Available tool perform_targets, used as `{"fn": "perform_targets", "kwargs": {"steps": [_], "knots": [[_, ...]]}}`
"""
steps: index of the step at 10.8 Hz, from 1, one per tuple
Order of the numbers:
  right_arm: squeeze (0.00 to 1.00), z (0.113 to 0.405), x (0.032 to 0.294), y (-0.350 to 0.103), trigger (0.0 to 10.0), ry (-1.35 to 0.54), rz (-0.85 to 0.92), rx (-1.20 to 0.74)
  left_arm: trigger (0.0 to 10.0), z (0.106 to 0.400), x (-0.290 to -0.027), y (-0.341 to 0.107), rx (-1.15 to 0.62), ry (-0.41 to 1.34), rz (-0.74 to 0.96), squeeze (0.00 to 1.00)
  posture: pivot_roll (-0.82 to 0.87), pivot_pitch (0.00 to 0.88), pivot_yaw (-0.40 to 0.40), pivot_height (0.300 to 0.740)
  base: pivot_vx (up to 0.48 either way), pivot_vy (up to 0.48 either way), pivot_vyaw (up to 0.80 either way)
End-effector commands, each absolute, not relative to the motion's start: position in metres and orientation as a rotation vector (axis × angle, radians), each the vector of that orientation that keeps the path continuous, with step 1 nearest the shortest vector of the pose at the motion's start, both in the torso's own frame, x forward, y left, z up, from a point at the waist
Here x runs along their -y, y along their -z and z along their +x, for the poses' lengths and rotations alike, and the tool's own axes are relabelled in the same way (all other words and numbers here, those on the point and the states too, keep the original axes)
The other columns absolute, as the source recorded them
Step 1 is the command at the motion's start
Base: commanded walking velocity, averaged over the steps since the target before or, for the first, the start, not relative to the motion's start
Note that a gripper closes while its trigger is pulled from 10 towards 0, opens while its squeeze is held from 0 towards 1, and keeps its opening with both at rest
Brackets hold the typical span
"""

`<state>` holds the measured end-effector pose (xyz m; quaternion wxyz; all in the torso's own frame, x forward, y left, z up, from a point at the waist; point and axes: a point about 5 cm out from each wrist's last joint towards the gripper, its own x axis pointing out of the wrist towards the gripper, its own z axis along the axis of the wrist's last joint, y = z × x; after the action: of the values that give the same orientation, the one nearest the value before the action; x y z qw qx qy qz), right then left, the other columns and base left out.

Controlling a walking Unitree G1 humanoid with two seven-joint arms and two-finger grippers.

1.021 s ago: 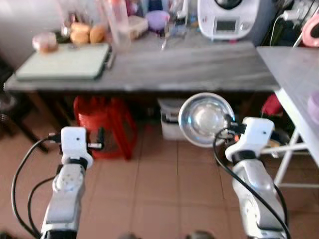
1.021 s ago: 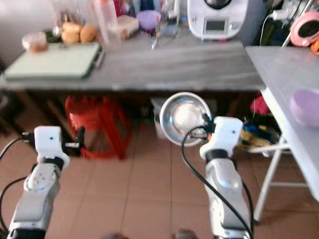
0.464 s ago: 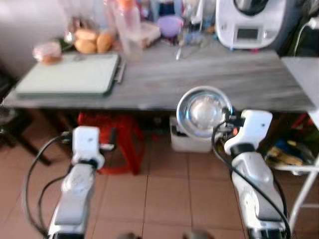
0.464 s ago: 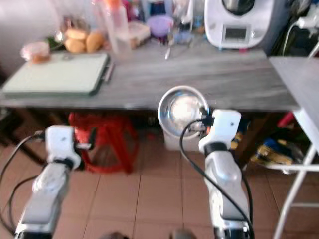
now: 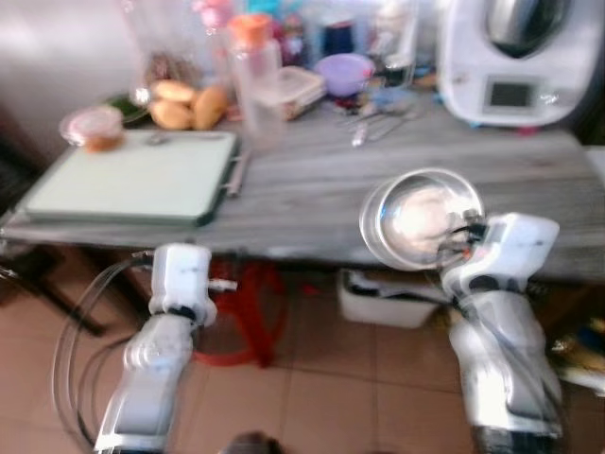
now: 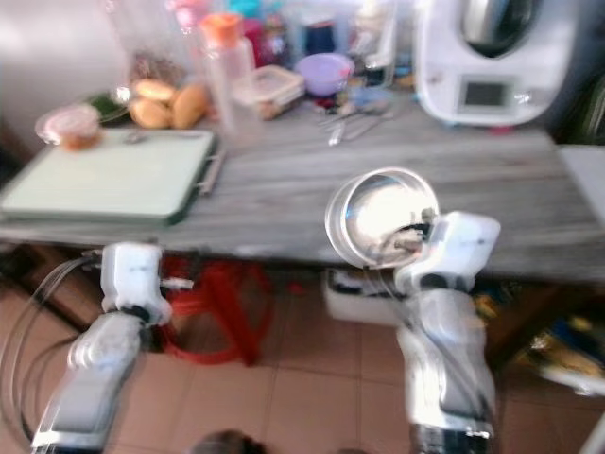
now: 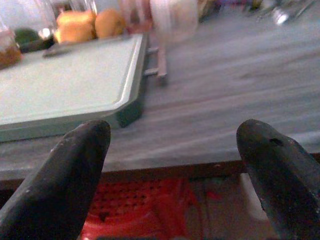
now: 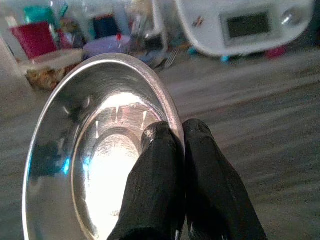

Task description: Setting the table

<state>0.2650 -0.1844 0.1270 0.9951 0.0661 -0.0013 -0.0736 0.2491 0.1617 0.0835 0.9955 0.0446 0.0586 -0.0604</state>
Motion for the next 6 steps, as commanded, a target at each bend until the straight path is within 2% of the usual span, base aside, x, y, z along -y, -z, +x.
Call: {"fn": "perform_targets", "kwargs": {"steps": [1, 4, 6], "knots": [[0.0, 0.266, 0.196, -0.13, 10.0, 0.194, 0.136, 0.007, 10.0, 0.252, -0.155, -0.089, -0.096, 0.148, 0.055, 0.0, -0.04, 0.0, 0.063, 0.74, 0.0, 0.0, 0.0], [0.0, 0.282, 0.213, -0.124, 10.0, 0.286, 0.182, -0.044, 10.0, 0.251, -0.153, -0.09, -0.115, 0.167, 0.059, 0.0, 0.0, 0.0, 0.059, 0.74, 0.0, 0.0, 0.0], [0.0, 0.287, 0.211, -0.115, 10.0, 0.313, 0.281, -0.1, 10.0, 0.249, -0.156, -0.092, -0.115, 0.178, 0.075, 0.0, 0.01, 0.0, 0.069, 0.74, 0.0, 0.0, 0.0]]}}
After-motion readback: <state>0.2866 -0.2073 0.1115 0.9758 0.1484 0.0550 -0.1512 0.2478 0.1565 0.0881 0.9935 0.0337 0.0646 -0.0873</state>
